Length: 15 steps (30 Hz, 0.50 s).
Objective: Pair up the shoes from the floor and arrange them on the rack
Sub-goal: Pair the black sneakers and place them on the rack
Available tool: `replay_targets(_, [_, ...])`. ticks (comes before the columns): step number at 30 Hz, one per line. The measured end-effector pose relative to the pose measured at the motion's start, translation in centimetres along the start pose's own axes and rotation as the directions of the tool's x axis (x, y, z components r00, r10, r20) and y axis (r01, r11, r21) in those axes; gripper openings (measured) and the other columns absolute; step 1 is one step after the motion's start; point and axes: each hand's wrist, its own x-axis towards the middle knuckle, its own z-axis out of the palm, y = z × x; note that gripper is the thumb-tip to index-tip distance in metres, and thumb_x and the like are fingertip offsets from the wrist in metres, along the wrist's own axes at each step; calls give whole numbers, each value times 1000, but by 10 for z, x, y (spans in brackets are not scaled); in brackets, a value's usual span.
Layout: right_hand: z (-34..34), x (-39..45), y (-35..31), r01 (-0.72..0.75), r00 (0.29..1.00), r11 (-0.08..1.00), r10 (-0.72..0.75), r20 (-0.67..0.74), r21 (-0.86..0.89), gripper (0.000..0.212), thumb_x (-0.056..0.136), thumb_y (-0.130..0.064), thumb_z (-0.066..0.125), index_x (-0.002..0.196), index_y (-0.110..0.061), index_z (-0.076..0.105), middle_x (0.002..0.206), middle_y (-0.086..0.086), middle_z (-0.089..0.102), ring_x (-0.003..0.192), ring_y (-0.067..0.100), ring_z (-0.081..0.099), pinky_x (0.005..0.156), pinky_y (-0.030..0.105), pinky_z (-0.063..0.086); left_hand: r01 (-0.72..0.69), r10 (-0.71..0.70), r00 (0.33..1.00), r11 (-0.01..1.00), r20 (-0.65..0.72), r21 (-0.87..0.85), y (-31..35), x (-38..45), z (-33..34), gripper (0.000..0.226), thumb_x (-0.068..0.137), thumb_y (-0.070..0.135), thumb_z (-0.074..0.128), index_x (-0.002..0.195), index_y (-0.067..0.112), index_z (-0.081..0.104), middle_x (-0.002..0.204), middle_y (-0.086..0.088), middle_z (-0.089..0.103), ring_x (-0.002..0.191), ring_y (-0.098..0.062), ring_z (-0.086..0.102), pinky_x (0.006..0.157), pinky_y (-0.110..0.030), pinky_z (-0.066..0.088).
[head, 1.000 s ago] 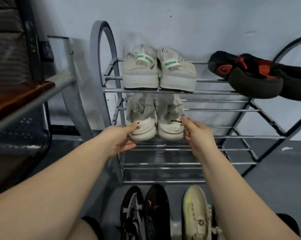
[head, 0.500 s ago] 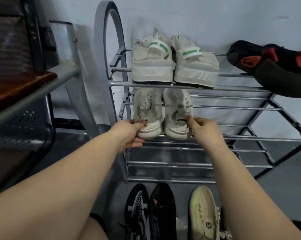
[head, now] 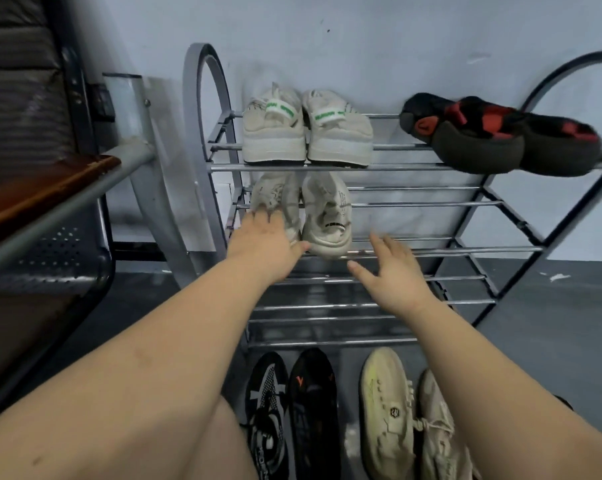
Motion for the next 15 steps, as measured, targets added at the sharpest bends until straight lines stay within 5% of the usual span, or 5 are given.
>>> replay_targets(3, [-1, -27, 14, 14, 998, 996, -9, 60, -87, 78, 91, -59, 41, 153, -23, 9, 160, 11, 10, 147, 28, 8, 120, 43, 12, -248, 243, 967, 966, 72, 70, 29, -17, 10, 81, 92, 59, 35, 151, 18, 0, 160, -9, -3, 147, -29, -3, 121, -41, 6])
replay_targets(7, [-4, -67, 39, -13, 982, 985, 45, 183, -172, 81, 91, -59, 41, 153, -23, 4, 160, 12, 3, 148, 30, 5, 120, 43, 12, -472, 445, 869, 877, 216, 91, 69, -45, 29, 80, 92, 58, 35, 151, 19, -3, 160, -8, -10, 147, -27, -6, 121, -40, 4])
replay_targets(15, [-6, -148, 101, -72, 897, 940, 207, 391, -332, 83, 92, -60, 40, 153, -25, -3, 161, 9, -5, 148, 30, 5, 117, 45, 22, -631, 515, 734, 757, 443, 167, 113, -94, 53, 80, 92, 61, 33, 152, 21, -3, 159, -7, -16, 148, -25, -3, 120, -38, 9])
